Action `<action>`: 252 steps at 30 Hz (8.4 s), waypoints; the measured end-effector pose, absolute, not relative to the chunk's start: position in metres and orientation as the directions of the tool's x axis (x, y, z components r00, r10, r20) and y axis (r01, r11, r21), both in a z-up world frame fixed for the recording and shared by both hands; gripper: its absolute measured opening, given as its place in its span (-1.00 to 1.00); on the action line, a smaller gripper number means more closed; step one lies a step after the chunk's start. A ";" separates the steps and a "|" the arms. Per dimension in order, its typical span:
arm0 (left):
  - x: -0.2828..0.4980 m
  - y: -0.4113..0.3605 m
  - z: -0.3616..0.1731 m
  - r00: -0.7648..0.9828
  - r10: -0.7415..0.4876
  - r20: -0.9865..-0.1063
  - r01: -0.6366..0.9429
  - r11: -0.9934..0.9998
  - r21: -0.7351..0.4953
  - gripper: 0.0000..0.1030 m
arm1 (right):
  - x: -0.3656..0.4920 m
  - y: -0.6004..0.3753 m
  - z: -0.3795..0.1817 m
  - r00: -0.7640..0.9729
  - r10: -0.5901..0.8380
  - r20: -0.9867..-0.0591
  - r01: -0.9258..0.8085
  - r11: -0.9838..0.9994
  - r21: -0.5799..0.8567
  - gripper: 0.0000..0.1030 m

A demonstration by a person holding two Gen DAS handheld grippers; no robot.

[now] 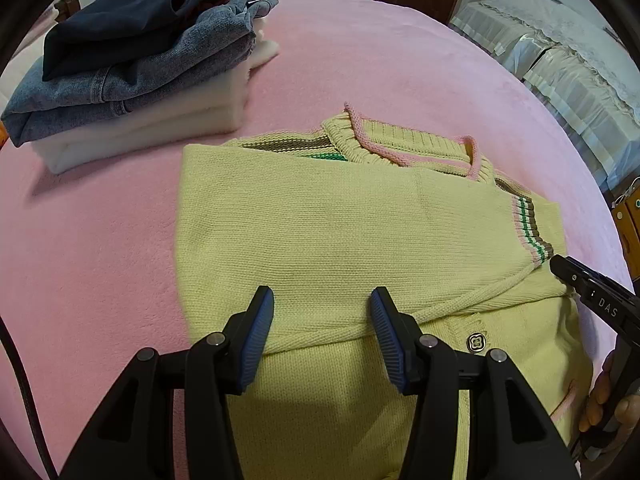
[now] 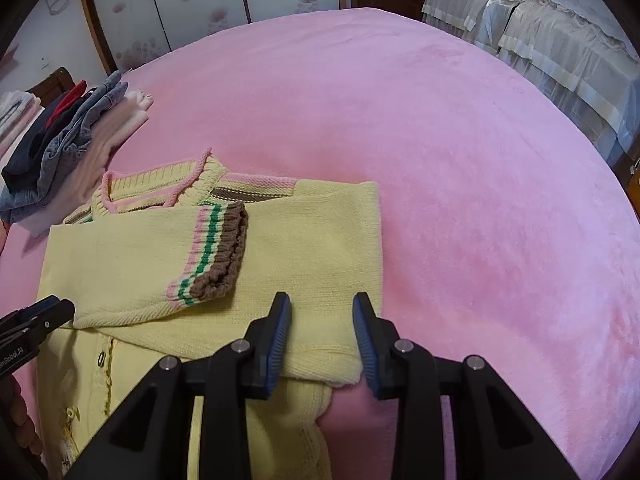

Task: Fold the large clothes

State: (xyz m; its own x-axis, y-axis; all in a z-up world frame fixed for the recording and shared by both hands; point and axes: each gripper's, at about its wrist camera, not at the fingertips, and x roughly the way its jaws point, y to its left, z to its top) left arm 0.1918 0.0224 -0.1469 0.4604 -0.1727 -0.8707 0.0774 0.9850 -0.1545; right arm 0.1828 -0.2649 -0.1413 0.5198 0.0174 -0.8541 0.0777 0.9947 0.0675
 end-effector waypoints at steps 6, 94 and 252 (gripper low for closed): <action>0.194 0.021 -0.145 0.457 -0.166 -0.874 0.073 0.986 -0.149 -0.05 | 0.180 -0.269 -0.138 0.518 0.030 -0.855 0.080 0.993 0.083 -0.36; -0.042 0.073 -0.123 0.369 -0.374 -0.851 -0.051 0.906 -0.421 -0.86 | -0.051 -0.278 -0.089 0.477 0.278 -0.834 -0.192 0.959 0.210 -0.79; 0.033 0.079 -0.035 0.596 -0.173 -0.784 -0.001 0.976 -0.216 0.51 | 0.021 -0.260 -0.028 0.648 0.154 -0.746 -0.009 0.981 0.194 0.30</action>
State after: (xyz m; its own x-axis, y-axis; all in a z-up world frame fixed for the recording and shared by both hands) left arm 0.0331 0.0790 -0.0351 0.5965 -0.1727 -0.7838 -0.0015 0.9763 -0.2162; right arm 0.0206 -0.2604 -0.0285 0.6482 0.1539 -0.7458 -0.0095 0.9809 0.1941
